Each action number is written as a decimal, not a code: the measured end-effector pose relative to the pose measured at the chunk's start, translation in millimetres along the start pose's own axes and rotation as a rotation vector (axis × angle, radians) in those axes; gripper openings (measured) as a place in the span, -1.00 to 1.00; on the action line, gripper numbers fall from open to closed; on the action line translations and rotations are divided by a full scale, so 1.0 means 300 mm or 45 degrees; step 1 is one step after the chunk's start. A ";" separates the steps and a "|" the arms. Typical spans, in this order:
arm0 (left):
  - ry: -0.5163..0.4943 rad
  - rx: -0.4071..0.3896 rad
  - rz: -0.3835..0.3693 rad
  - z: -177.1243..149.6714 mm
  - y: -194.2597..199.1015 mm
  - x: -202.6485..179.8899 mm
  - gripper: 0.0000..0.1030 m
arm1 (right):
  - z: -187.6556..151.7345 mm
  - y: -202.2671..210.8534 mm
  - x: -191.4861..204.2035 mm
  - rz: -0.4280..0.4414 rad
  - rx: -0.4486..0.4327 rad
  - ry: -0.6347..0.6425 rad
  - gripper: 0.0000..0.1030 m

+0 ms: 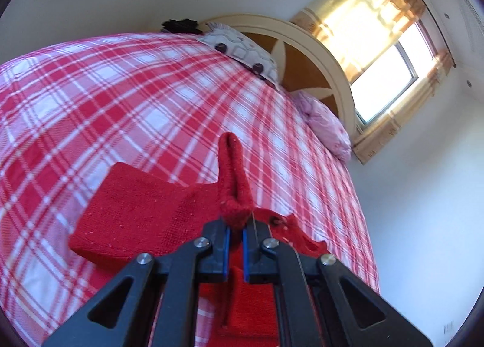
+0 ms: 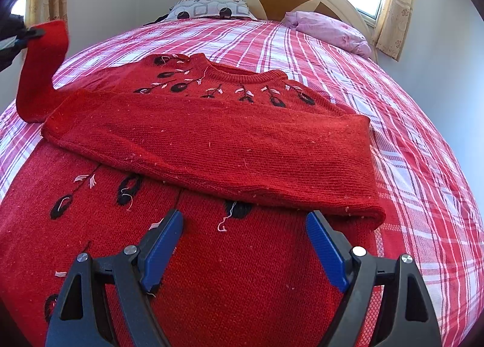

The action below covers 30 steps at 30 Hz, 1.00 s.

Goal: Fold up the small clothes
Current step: 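Lay the sleeve across the sweater body and open the left gripper, then grasp the sweater's other side edge with the right gripper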

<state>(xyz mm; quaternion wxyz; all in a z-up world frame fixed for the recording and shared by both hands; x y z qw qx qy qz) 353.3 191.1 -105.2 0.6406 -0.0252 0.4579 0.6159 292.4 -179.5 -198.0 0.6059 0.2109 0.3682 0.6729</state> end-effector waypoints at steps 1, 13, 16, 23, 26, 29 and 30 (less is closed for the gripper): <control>-0.017 0.014 -0.017 -0.013 -0.017 -0.033 -0.88 | -0.001 0.000 -0.002 0.002 0.000 -0.002 0.63; -0.395 0.182 -0.007 -0.285 -0.240 -0.307 -0.88 | -0.002 -0.005 -0.011 0.023 -0.002 -0.024 0.63; -0.488 0.244 0.036 -0.358 -0.303 -0.324 -0.88 | -0.002 -0.007 -0.014 0.032 0.000 -0.031 0.63; -0.696 0.283 0.103 -0.431 -0.274 -0.348 -0.58 | -0.003 -0.017 -0.035 0.086 0.013 -0.079 0.63; -0.809 0.147 0.160 -0.435 -0.170 -0.321 0.30 | -0.002 -0.019 -0.031 0.082 0.011 -0.076 0.63; -0.889 0.049 0.214 -0.432 -0.101 -0.271 0.60 | -0.002 -0.018 -0.030 0.081 0.010 -0.076 0.63; -0.927 0.046 0.258 -0.437 -0.094 -0.247 0.60 | -0.002 -0.019 -0.029 0.080 0.010 -0.075 0.63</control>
Point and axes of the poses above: each gripper's, at about its wrist camera, not at the fingertips, and y roughly against the way its jaws point, x to its left, z to its top, the point moved 1 cm from there along -y, roughly the way its jaws point, and after that the axes turned 1 degree about -y, right-handed, at the moved point
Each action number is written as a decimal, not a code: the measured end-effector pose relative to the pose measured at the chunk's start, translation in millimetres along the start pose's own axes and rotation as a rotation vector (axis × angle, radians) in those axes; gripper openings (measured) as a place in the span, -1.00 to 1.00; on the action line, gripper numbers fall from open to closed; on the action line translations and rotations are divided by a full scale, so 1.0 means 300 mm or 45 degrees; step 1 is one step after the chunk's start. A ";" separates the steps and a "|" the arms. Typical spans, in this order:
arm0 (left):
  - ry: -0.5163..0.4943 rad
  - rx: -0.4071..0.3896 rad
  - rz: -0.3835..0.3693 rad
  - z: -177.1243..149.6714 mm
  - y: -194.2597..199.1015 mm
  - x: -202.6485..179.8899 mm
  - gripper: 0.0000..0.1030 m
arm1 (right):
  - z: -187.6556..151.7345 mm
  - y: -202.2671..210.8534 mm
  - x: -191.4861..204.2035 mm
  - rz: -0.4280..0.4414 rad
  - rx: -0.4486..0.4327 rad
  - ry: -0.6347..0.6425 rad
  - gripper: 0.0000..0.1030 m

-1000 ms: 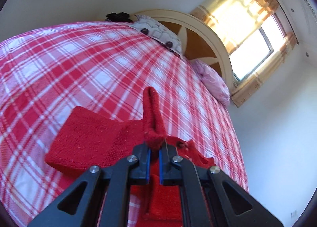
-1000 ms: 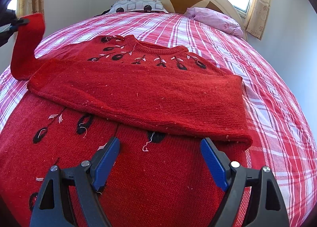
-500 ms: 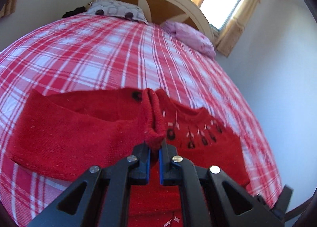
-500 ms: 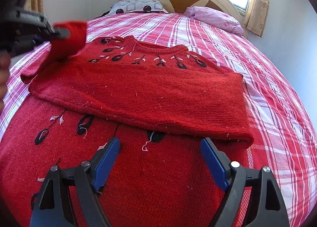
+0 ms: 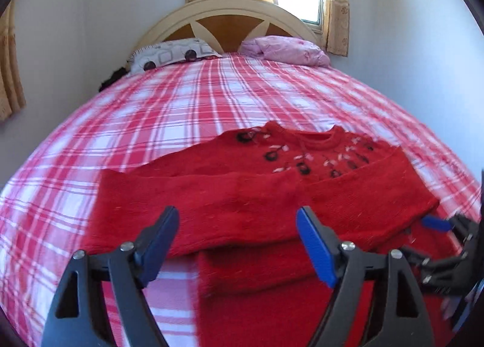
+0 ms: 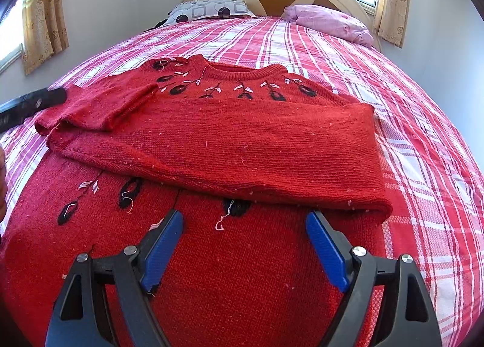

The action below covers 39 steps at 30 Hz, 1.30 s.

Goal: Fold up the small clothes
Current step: 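Grasp the sweater's other side edge with the right gripper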

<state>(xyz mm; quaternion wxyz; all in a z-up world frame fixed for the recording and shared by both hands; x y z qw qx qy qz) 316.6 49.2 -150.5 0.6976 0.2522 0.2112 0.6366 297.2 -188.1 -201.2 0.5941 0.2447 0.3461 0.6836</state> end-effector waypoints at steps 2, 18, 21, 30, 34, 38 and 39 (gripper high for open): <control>-0.054 0.044 0.095 -0.019 -0.039 0.019 0.60 | -0.001 0.001 -0.004 0.002 0.000 -0.001 0.63; 0.189 0.268 0.072 -0.112 -0.163 0.211 1.00 | 0.081 0.152 -0.045 0.236 -0.048 -0.161 0.63; 0.184 0.259 0.081 -0.114 -0.162 0.198 1.00 | 0.160 0.134 -0.009 0.334 -0.001 -0.227 0.63; 0.242 0.254 0.022 -0.117 -0.165 0.231 1.00 | 0.308 -0.116 0.120 0.563 0.178 -0.452 0.35; 0.240 0.259 0.018 -0.117 -0.170 0.230 1.00 | 0.338 -0.194 0.191 0.603 0.243 -0.466 0.33; 0.244 0.256 0.016 -0.117 -0.171 0.232 1.00 | 0.346 -0.238 0.254 0.598 0.269 -0.424 0.11; 0.246 0.255 0.016 -0.118 -0.171 0.233 1.00 | 0.350 -0.243 0.270 0.602 0.259 -0.410 0.09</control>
Point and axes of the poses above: each gripper's, at about its wrist camera, not at the fingertips, and y roughly against the way its jaws point, x to its left, z to its top, the point moved 1 cm from there along -y, roughly the way its jaws point, and after that the axes turned 1 degree about -y, right-handed, at the moved point
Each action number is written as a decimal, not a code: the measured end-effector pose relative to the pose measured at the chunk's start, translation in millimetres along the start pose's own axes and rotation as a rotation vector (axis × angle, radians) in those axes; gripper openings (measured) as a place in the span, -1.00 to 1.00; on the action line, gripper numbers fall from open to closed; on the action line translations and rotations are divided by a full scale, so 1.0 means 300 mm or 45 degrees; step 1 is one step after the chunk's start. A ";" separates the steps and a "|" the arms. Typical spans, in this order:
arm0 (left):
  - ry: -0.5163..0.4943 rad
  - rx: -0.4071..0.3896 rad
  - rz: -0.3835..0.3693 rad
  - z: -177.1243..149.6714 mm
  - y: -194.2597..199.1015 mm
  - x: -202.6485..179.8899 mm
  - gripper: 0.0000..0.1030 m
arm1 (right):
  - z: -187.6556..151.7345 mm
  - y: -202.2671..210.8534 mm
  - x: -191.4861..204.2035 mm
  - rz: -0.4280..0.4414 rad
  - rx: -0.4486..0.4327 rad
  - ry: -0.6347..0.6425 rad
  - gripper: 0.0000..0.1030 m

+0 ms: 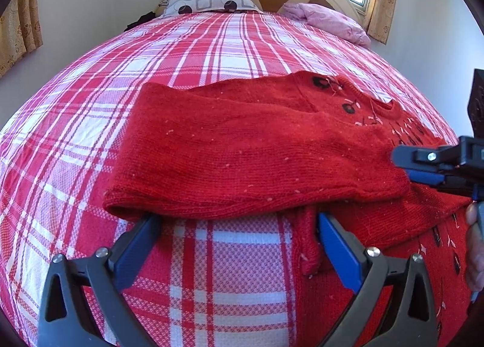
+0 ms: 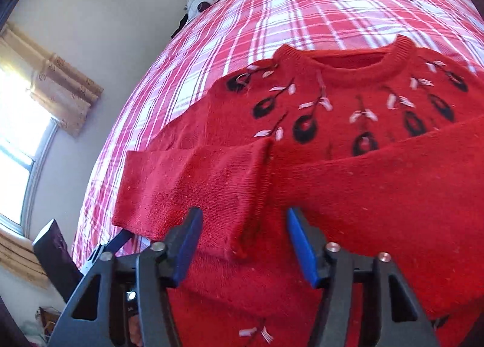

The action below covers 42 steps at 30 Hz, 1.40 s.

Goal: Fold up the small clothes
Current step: 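Grasp the sweater's other side edge with the right gripper, then fold the held side edge over toward the sweater center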

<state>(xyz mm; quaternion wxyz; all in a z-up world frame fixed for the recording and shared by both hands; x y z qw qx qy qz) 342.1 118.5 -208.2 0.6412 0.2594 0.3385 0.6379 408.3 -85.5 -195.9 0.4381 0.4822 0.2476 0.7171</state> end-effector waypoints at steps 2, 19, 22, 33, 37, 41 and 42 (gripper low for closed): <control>0.008 -0.004 -0.004 0.000 0.000 0.004 1.00 | 0.008 -0.016 0.008 0.040 0.013 0.015 -0.16; 0.011 -0.002 -0.004 -0.001 -0.002 0.008 1.00 | -0.003 0.251 -0.017 -0.082 -0.142 0.224 -0.86; 0.012 0.000 -0.001 -0.002 -0.003 0.008 1.00 | -0.001 0.294 -0.050 -0.107 -0.167 0.224 -0.86; 0.028 -0.001 -0.007 -0.002 -0.008 0.011 1.00 | -0.007 0.450 -0.168 -0.179 -0.242 0.216 -0.86; 0.027 0.000 -0.002 -0.002 -0.004 0.010 1.00 | -0.012 0.483 -0.232 -0.200 -0.260 0.186 -0.86; 0.024 0.002 0.002 -0.003 -0.004 0.011 1.00 | -0.016 0.506 -0.285 -0.216 -0.276 0.159 -0.87; 0.023 0.002 0.003 -0.003 -0.005 0.010 1.00 | -0.018 0.511 -0.292 -0.220 -0.280 0.157 -0.87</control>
Point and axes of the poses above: each gripper's, at about its wrist camera, not at the fingertips, and y roughly against the way its jaws point, x to its left, z to its top, the point moved 1 cm from there along -y, roughly the way its jaws point, and after that the axes turned 1 degree about -y, right-handed, at the moved point
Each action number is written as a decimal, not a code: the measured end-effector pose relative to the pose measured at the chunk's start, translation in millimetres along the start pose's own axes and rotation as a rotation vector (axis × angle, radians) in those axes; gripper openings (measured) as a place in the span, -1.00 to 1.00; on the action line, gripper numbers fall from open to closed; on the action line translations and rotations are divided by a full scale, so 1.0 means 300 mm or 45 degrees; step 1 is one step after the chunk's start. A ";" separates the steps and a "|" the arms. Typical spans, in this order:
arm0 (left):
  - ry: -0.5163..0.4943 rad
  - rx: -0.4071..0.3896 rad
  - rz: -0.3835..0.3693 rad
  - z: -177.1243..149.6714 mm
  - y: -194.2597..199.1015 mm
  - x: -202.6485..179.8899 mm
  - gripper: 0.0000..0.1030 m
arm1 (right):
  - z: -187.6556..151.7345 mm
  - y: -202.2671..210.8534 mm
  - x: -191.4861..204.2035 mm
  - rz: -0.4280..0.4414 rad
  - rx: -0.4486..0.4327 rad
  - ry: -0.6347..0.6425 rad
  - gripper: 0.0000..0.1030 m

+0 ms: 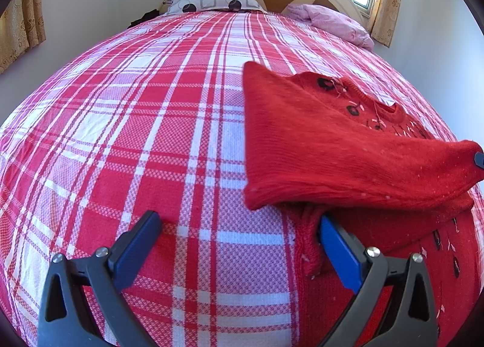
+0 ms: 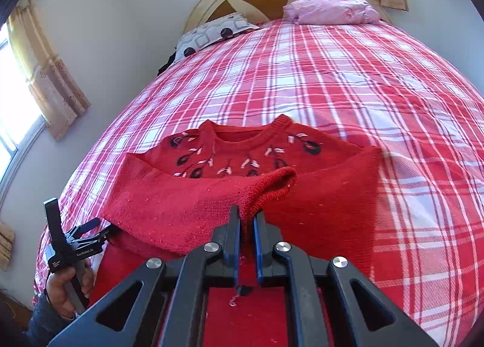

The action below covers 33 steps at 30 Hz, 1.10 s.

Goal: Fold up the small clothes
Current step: 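Fold the held side edge over toward the sweater center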

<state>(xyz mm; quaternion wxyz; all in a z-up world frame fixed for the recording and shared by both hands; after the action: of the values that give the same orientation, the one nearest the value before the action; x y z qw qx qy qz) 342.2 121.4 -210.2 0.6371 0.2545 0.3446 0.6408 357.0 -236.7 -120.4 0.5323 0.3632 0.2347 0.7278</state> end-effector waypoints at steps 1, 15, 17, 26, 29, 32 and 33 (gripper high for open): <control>0.000 0.000 0.001 0.000 -0.001 -0.001 1.00 | 0.000 0.004 -0.008 -0.008 -0.005 0.001 -0.87; -0.005 0.003 0.007 0.001 -0.005 -0.004 1.00 | -0.038 0.012 -0.172 -0.129 -0.005 -0.063 -0.87; -0.005 0.004 0.008 0.002 -0.005 -0.002 1.00 | -0.049 -0.003 -0.194 -0.131 0.012 -0.081 -0.86; -0.003 0.001 0.003 0.003 -0.005 -0.002 1.00 | -0.122 -0.060 -0.243 -0.149 0.064 -0.120 -0.86; -0.003 0.000 0.003 0.003 -0.004 -0.003 1.00 | -0.117 -0.054 -0.242 -0.164 0.052 -0.122 -0.86; 0.004 -0.009 -0.011 0.002 0.003 0.003 1.00 | -0.111 -0.033 -0.250 -0.203 0.008 -0.143 -0.61; 0.011 -0.017 -0.022 0.000 0.008 0.005 1.00 | -0.112 -0.021 -0.249 -0.219 -0.006 -0.140 -0.55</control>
<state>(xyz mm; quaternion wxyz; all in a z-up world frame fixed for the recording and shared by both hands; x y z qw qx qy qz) 340.5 123.1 -208.4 0.6427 0.2444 0.3452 0.6387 347.4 -303.7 -166.9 0.6058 0.3801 0.2338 0.6587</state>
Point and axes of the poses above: each gripper's, at about its wrist camera, not at the fingertips, and y roughly against the way its jaws point, x to its left, z to its top, the point moved 1 cm from there along -y, roughly the way its jaws point, and after that the axes turned 1 degree about -y, right-handed, at the moved point
